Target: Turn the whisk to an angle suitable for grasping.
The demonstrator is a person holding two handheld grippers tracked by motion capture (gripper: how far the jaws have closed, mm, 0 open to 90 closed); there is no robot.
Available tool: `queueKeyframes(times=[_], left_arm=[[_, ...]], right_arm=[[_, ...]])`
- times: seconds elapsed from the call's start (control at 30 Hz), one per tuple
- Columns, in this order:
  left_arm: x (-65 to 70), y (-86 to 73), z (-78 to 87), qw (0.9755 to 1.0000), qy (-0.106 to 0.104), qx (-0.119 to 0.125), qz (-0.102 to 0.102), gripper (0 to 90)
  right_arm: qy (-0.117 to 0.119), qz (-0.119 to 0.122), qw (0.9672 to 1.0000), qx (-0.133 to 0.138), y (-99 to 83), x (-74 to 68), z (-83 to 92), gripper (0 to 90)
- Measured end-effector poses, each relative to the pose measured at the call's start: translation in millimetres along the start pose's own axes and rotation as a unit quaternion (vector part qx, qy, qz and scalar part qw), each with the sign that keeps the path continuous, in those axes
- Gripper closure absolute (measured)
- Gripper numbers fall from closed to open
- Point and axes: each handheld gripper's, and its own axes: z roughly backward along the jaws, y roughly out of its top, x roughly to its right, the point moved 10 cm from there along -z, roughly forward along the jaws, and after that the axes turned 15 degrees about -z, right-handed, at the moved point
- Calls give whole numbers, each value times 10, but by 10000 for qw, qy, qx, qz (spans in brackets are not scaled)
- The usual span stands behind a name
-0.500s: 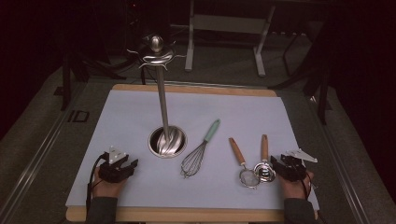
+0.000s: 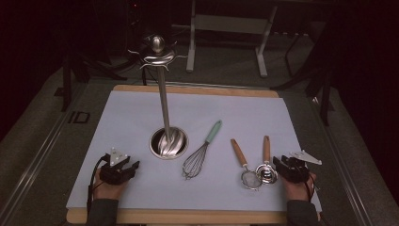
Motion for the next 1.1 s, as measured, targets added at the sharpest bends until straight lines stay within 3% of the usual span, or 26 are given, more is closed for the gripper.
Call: queueKeyframes(times=[0.2, 0.3, 0.5, 0.73, 0.87, 1.1], left_arm=[[1, -1, 3, 10000, -6, 0, -24, 550], [-1, -1, 2, 10000, -2, 4, -24, 550], [6, 1, 1, 10000, -2, 7, -50, 551], [7, 2, -1, 10000, 11, 9, -55, 552], [8, 0, -2, 10000, 7, 0, -55, 552], [10, 3, -3, 10000, 18, 10, -55, 552]], right_arm=[[71, 29, 10000, 30, 11, -28, 12, 614], [215, 148, 9997, 13, 33, -108, 49, 717], [339, 256, 9991, 42, 87, -225, 125, 765], [566, 315, 9978, 154, 195, -418, 272, 730], [890, 358, 9954, 27, 235, -583, 339, 787], [1073, 596, 9923, -189, 291, -888, 372, 877]])
